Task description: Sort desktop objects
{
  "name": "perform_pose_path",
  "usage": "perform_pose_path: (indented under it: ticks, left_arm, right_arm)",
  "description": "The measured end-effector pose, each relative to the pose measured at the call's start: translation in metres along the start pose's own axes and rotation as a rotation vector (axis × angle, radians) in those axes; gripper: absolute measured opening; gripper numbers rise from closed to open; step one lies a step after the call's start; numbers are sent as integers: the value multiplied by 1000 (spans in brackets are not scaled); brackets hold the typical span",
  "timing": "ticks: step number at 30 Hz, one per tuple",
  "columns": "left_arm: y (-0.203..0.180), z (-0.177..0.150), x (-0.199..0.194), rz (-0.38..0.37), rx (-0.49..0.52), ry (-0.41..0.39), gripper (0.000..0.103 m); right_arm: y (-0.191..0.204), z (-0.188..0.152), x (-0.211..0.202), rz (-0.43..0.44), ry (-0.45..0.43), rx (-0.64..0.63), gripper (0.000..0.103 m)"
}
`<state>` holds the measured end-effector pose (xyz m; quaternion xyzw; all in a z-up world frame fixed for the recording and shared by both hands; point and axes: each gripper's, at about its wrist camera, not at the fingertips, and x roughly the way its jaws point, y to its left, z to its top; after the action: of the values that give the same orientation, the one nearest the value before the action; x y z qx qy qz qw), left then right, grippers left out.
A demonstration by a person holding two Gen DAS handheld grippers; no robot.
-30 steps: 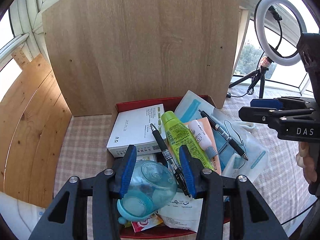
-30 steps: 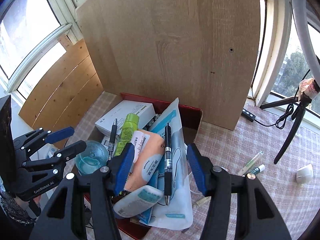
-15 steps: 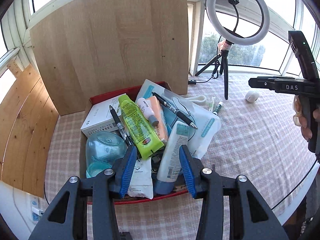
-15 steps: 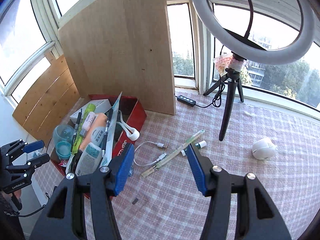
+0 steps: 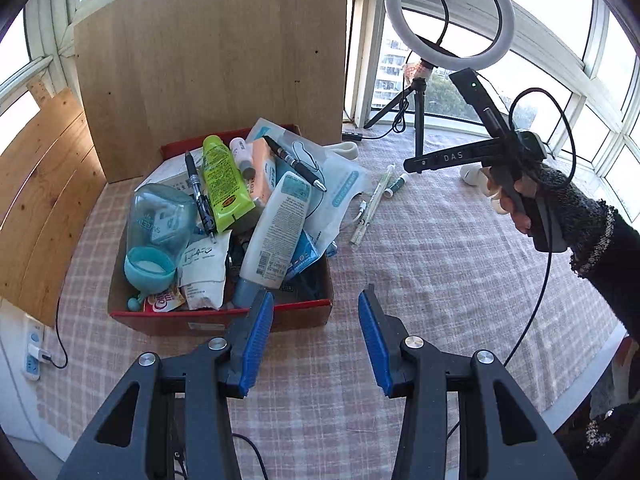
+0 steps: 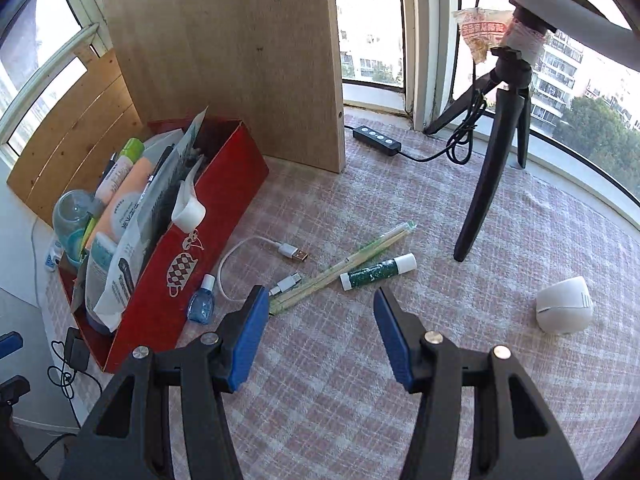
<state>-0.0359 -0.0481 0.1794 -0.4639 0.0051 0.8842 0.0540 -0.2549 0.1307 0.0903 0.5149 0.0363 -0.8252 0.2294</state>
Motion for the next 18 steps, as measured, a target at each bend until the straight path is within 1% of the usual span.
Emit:
perform_pose_path:
  ticks: [1,2,3,6,7,11,15,18]
  left_arm:
    - [6,-6,-5,24,-29,7,42]
    - [12,-13,-9,47,-60,16,42]
    - [19,-20,-14,71,-95,24,42]
    - [41,-43,-29,149,-210,41,42]
    - [48,-50,-34,170,-246,45,42]
    - [65,-71,-47,224,-356,58,42]
    - [70,-77,-50,242,-392,70,42]
    - [65,-72,-44,224,-385,71,42]
  right_arm:
    - [2,7,15,6,10,-22,46]
    - [5,14,31,14,26,-47,33]
    - [8,21,46,27,41,-69,23]
    - [15,38,85,57,76,-102,21]
    - [17,40,91,73,77,-103,21]
    - [23,51,118,136,80,-106,21]
    - [32,42,124,175,80,-149,22]
    - [37,30,118,200,73,-179,22]
